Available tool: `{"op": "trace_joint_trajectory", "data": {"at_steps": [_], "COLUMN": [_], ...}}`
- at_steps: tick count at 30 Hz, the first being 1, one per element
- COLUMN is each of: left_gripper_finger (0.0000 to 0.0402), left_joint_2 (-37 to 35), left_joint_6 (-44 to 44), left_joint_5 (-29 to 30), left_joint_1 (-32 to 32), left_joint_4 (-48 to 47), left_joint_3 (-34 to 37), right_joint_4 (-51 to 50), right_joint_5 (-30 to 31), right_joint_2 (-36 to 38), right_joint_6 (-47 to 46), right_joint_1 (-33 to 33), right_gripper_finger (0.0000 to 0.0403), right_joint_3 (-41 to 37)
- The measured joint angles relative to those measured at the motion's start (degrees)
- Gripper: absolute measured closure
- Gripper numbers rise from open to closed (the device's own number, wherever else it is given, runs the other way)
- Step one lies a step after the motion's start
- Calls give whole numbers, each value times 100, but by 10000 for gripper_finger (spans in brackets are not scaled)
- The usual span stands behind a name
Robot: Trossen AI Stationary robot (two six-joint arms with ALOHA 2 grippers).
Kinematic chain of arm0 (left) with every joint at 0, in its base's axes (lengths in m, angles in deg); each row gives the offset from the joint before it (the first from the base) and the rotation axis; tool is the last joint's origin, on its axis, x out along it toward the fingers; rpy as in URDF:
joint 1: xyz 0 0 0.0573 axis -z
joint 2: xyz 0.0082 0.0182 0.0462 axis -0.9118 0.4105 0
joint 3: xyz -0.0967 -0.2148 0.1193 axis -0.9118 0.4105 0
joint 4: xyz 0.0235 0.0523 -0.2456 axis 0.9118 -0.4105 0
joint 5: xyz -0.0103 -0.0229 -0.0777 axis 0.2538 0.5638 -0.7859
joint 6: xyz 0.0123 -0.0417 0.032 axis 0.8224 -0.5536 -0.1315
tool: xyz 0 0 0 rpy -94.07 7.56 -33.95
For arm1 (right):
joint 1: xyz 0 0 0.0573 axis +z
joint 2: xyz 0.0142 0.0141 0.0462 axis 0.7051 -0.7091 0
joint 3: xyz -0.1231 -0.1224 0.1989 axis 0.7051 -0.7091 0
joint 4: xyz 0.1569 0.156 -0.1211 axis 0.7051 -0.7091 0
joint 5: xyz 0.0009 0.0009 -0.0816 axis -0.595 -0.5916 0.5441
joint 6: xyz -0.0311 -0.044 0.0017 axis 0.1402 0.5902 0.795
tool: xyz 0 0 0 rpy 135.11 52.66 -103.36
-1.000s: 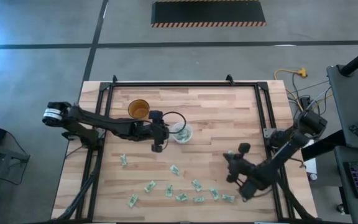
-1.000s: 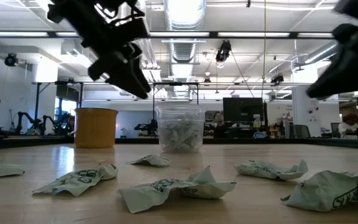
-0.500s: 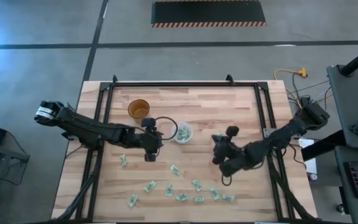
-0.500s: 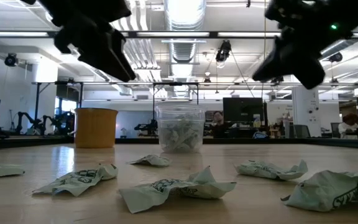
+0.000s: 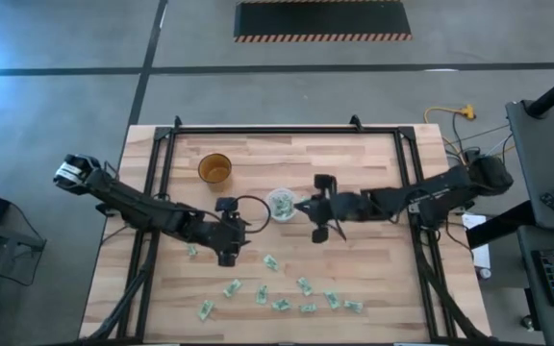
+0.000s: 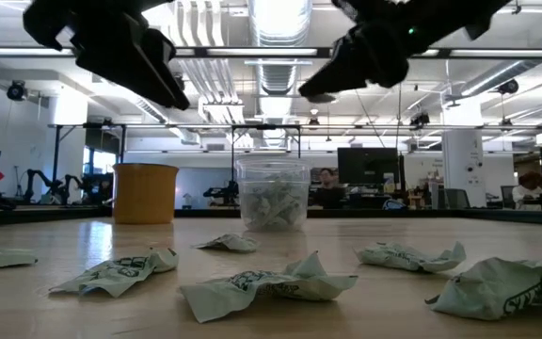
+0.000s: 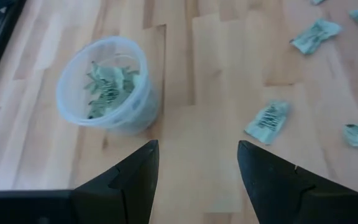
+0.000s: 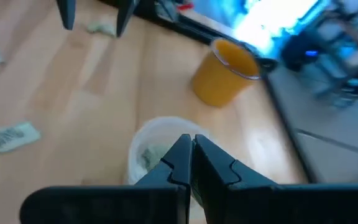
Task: Pick and place Stevia / Truvia into bins
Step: Put the stevia packet into the transparent container
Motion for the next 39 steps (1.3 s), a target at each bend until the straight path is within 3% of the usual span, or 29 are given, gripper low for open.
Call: {"op": "trace_joint_trajectory", "data": {"at_steps": [5, 12, 29, 39], "left_gripper_finger": [200, 200, 200, 200], "left_joint_2": [19, 20, 20, 20], "left_joint_6": [-94, -86, -85, -94], "left_joint_5": [2, 4, 4, 4], "left_joint_1": [109, 119, 130, 157], "left_joint_4": [73, 222, 193, 189], "left_joint_3": [1, 4, 37, 49], "right_joint_4": [402, 1359, 1703, 1529], "right_joint_5": [-1293, -2125, -2200, -2148], "right_joint_2": [-273, -1029, -2068, -1971], "right_joint_6": [18, 338, 136, 125], "right_joint_1": [-553, -912, -1152, -1148], "right_gripper_finger": [394, 394, 391, 302], "right_joint_3": [-17, 43, 518, 496]}}
